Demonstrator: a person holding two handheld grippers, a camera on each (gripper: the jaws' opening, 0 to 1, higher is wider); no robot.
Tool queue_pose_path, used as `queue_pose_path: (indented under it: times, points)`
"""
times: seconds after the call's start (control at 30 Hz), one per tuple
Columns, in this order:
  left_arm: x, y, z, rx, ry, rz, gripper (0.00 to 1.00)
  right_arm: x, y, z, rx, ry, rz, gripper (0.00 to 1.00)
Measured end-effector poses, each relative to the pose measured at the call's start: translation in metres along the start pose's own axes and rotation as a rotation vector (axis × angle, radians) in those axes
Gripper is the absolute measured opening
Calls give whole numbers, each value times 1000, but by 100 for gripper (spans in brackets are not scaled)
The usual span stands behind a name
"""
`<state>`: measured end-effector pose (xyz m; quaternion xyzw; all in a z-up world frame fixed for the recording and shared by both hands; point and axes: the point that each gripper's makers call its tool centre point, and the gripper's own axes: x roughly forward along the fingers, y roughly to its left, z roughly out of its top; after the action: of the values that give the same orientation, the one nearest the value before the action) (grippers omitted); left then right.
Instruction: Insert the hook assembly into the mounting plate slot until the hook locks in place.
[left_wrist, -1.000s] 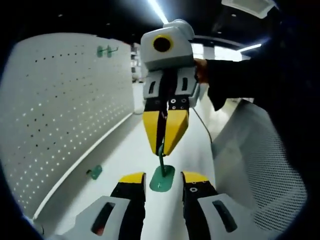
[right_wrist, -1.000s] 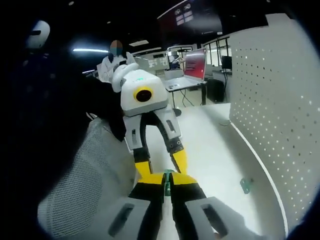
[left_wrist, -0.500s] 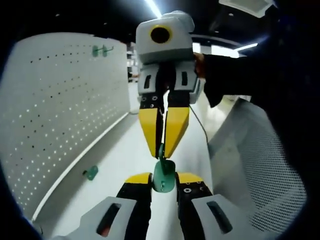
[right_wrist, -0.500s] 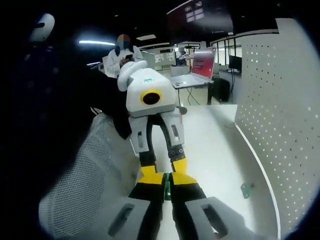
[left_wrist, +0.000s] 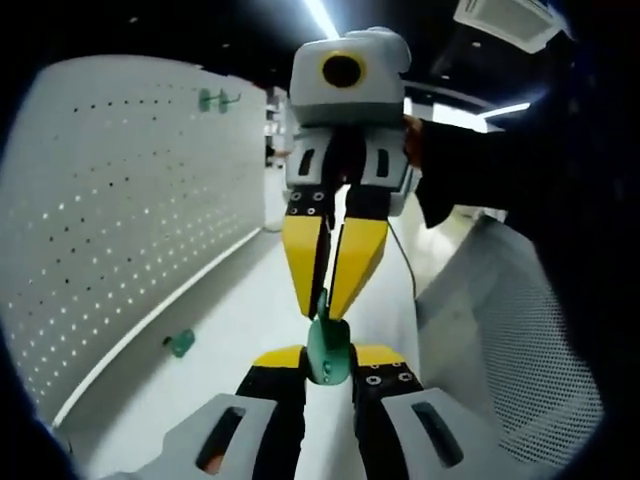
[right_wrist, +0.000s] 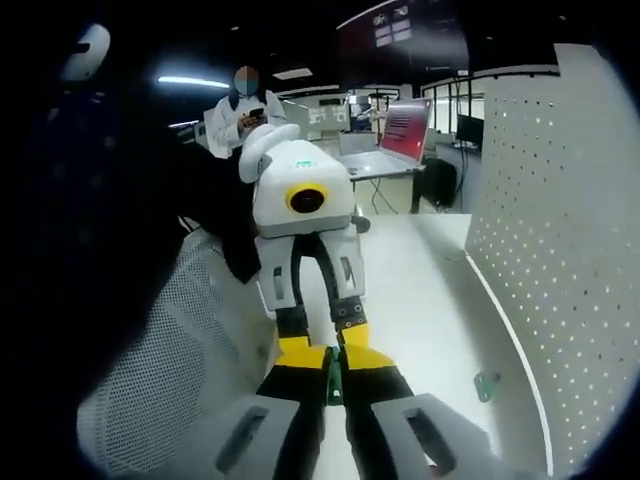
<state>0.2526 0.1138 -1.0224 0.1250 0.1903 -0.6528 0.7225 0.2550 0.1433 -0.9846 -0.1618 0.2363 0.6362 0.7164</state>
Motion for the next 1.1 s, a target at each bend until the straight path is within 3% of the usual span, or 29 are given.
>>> queue_pose_path:
  times: [0.23,0.57,0.8,1.1]
  points:
    - [-1,2,-2,-13,-2,10,16,-4,-5,5,44,-40,-22,5]
    - [-10,20,4,-24,-40,84,16,-18,-25,1,144,-92,-132,8]
    - [-19,38,14,-29,-84,176,16,-21,-34,-4,237,-114,-188,8]
    - [-29,59,32,-27,-143,305,16,-21,-51,3,346,-183,-277,8]
